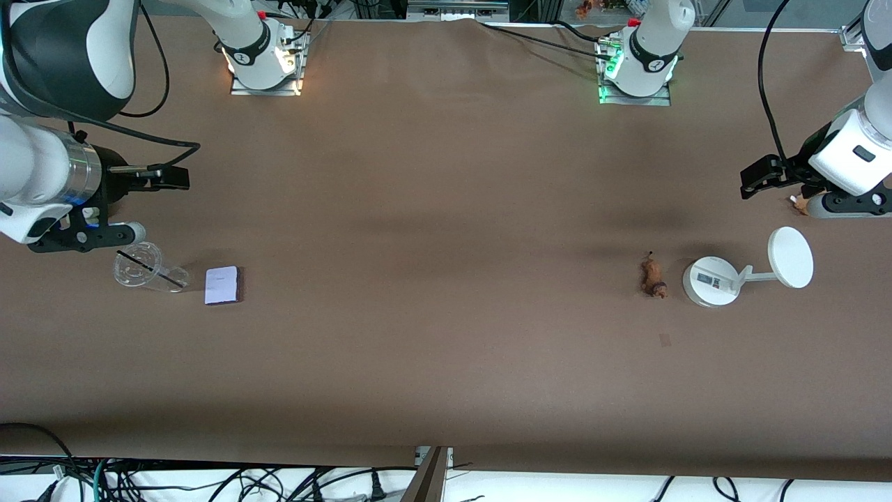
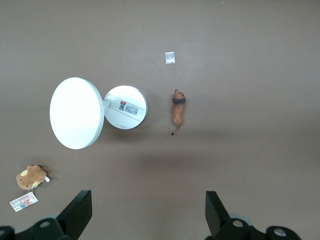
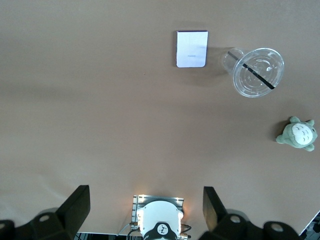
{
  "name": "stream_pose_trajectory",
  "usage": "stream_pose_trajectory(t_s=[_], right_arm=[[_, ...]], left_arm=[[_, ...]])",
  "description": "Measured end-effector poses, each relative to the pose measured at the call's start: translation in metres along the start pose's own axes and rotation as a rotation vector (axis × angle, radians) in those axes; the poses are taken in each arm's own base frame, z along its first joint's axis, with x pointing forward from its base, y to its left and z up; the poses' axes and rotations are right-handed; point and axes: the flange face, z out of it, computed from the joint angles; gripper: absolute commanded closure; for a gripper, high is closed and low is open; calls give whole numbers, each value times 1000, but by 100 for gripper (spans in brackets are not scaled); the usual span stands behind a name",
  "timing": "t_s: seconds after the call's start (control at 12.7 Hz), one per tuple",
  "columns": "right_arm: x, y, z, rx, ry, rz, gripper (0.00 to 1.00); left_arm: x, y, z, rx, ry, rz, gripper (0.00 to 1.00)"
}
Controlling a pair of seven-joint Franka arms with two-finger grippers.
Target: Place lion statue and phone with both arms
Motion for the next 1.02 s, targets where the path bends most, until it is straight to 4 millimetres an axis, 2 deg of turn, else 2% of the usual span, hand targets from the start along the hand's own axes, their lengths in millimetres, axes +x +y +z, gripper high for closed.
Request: stream_pose_trajectory(t_s=[0.55,0.87,1.02], right_arm=[[-3,1,-1,48,-7,41,0],[-18,21,-7,49,39,38,0],[-30,21,3,56,87,34,0]], left_arm=[[0,0,0,0,-1,0,0],[0,0,0,0,-3,0,0],[0,0,0,0,-4,0,0]])
